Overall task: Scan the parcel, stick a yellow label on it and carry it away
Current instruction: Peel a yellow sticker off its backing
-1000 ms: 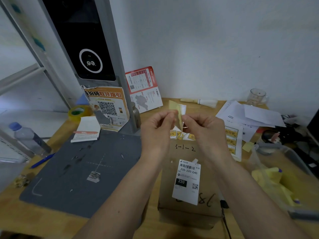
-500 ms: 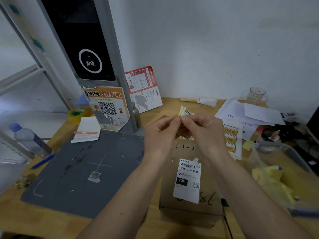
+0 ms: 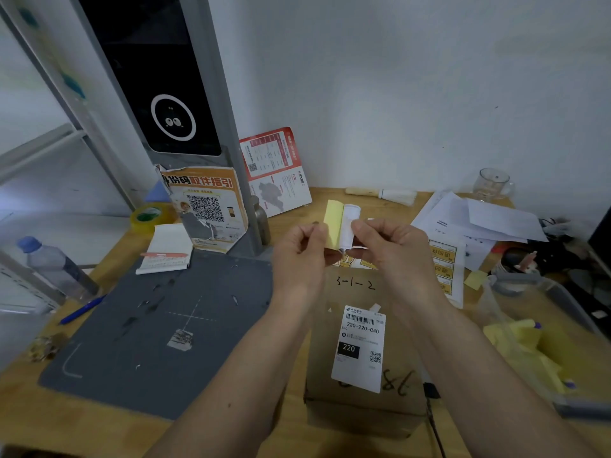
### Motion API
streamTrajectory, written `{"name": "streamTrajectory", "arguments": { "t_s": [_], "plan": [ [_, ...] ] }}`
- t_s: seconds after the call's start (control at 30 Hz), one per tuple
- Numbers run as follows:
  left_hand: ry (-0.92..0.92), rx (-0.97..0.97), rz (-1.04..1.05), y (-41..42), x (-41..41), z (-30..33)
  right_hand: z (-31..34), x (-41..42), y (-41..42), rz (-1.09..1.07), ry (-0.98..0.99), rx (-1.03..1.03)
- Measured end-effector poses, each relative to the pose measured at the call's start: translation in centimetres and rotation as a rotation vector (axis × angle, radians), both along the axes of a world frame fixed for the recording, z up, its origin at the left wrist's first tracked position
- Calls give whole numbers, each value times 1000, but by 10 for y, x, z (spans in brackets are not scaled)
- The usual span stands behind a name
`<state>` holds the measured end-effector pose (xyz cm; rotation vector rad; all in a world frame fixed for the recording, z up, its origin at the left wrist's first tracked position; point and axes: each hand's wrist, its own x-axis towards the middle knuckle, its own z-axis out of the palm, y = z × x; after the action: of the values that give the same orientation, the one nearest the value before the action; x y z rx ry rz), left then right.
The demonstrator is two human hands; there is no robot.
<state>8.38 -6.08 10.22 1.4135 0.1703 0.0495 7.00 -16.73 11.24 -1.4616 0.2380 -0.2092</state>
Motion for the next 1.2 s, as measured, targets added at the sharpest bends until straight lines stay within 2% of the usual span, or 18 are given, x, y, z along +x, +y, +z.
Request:
{"name": "streamTrajectory", "arguments": {
  "t_s": [0.17, 0.37, 0.7, 1.2],
  "plan": [
    [-74, 67, 4, -1, -2, -4, -1, 1, 1, -1, -6, -53],
    [3, 14, 68, 3, 6, -8, -5, 1, -3, -9, -4, -38],
    [37, 46, 123, -2, 20, -11, -7, 1, -27, -48, 1, 13],
    [79, 136, 82, -69, 40, -37, -18, 1, -110, -244, 22, -23]
  ]
}}
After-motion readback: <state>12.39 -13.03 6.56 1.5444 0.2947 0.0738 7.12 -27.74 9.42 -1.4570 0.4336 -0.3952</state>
